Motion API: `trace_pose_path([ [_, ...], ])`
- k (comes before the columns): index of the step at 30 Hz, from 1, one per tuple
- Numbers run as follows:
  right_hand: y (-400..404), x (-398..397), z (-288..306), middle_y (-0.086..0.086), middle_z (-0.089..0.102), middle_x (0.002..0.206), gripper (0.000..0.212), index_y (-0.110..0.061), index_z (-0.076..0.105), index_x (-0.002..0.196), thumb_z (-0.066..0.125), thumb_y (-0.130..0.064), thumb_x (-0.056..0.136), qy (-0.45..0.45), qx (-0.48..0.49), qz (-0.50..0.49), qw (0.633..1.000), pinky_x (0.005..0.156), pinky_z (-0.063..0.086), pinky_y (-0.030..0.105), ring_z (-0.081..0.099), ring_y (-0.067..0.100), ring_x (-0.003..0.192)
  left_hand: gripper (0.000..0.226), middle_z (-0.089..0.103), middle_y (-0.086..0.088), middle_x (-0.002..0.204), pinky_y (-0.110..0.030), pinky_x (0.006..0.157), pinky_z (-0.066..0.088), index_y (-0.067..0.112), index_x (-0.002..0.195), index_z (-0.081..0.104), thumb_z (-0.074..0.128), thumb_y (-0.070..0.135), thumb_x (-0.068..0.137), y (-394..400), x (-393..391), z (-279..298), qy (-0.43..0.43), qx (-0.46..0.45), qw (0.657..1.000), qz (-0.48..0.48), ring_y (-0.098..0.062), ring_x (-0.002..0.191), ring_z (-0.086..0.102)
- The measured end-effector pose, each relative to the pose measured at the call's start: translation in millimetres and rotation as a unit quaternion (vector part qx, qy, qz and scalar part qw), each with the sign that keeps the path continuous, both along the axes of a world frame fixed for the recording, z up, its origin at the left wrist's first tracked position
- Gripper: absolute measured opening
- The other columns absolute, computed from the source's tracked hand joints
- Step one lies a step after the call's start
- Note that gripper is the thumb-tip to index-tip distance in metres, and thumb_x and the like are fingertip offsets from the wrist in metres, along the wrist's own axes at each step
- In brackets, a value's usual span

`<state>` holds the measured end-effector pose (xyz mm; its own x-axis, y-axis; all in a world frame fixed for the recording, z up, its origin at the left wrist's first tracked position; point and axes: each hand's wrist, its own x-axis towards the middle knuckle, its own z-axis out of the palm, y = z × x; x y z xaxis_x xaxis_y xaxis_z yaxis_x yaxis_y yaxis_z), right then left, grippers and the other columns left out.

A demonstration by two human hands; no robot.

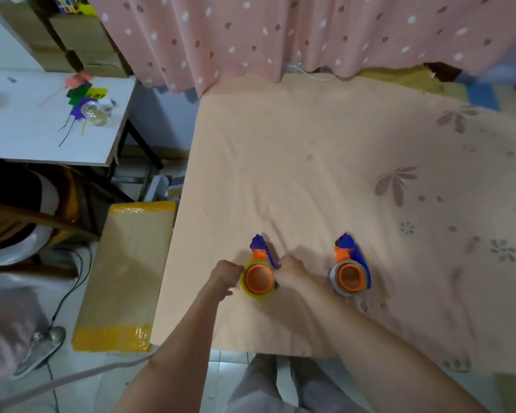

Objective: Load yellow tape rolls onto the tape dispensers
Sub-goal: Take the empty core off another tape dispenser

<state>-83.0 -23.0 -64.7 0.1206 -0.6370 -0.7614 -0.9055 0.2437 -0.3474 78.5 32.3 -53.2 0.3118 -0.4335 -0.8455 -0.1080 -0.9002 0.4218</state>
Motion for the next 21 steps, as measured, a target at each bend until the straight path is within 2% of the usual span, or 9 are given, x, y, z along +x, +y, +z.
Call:
trace_pose_path([
  [2,-8.5,-17.0,11.7,0.016,0.068,0.119,0.031,-0.004,0.062,0.12,0.055,-0.015,0.092,-0.015,-0.074,-0.058,0.995,0.087,0.048,0.032,0.062,0.034,0.114,0.015,0.065,-0.016,0.091,-0.035,0.078,0.053,0.005,0.089,0.063,0.05,0.014,0.091,-11.8,-7.9,10.2,-0.106,-0.026,0.994,-0.008,-0.037,0.094,0.067],
  [3,-13.2,-29.3,17.2,0.016,0.066,0.12,0.03,-0.005,0.06,0.121,0.053,-0.012,0.093,-0.019,-0.119,-0.085,0.989,0.09,0.048,0.033,0.06,0.034,0.116,0.016,0.067,-0.017,0.093,-0.036,0.079,0.053,0.006,0.087,0.062,0.05,0.015,0.092,-18.6,-14.6,15.2,-0.129,-0.054,0.99,0.0,-0.038,0.099,0.067],
  [6,-24.6,-74.5,27.3,0.018,0.062,0.121,0.03,-0.003,0.056,0.12,0.052,-0.006,0.091,0.024,-0.234,-0.131,0.963,0.092,0.05,0.039,0.06,0.037,0.112,0.023,0.071,-0.017,0.099,-0.032,0.079,0.047,0.004,0.094,0.067,0.053,0.021,0.095,-39.7,-46.1,25.9,-0.107,-0.118,0.987,-0.019,-0.037,0.102,0.066],
  [8,-30.0,-105.4,26.3,0.022,0.057,0.122,0.032,-0.001,0.052,0.12,0.055,-0.008,0.089,0.091,-0.268,-0.142,0.949,0.092,0.048,0.042,0.057,0.041,0.111,0.019,0.067,-0.022,0.092,-0.03,0.075,0.043,0.007,0.079,0.062,0.051,0.014,0.094,-50.9,-75.9,25.8,-0.047,-0.128,0.989,-0.064,-0.039,0.094,0.064],
  [11,-35.4,-146.3,18.1,0.023,0.043,0.133,0.052,-0.004,0.04,0.135,0.061,-0.022,0.091,0.135,-0.174,-0.163,0.962,0.098,0.046,0.046,0.048,0.043,0.122,0.025,0.059,-0.018,0.092,-0.033,0.074,0.044,0.015,0.076,0.057,0.049,0.007,0.098,-61.4,-122.3,21.9,0.067,-0.087,0.992,-0.065,-0.031,0.08,0.056],
  [14,-35.9,-174.4,6.2,0.021,0.045,0.141,0.067,-0.007,0.034,0.145,0.066,-0.028,0.091,0.088,-0.058,-0.141,0.984,0.098,0.045,0.04,0.05,0.04,0.128,0.018,0.055,-0.015,0.094,-0.03,0.066,0.041,0.008,0.091,0.06,0.046,0.006,0.101,-59.5,-159.3,15.0,0.141,-0.026,0.988,-0.051,-0.024,0.069,0.052],
  [17,-31.7,-188.0,-6.1,0.016,0.056,0.138,0.065,-0.009,0.039,0.146,0.068,-0.024,0.09,0.039,-0.032,-0.147,0.988,0.091,0.048,0.035,0.057,0.033,0.123,0.008,0.054,-0.012,0.102,-0.034,0.077,0.043,0.008,0.103,0.059,0.052,0.012,0.101,-53.2,-185.6,10.6,0.185,-0.004,0.981,-0.051,-0.026,0.086,0.053],
  [21,-29.7,-197.7,-17.0,0.017,0.067,0.123,0.042,-0.007,0.055,0.131,0.061,-0.021,0.093,0.032,-0.059,-0.164,0.984,0.081,0.05,0.033,0.064,0.033,0.109,0.018,0.058,-0.013,0.103,-0.036,0.083,0.043,0.007,0.113,0.063,0.055,0.013,0.098,-55.9,-203.0,13.5,0.182,0.012,0.981,-0.068,-0.025,0.095,0.054],
])
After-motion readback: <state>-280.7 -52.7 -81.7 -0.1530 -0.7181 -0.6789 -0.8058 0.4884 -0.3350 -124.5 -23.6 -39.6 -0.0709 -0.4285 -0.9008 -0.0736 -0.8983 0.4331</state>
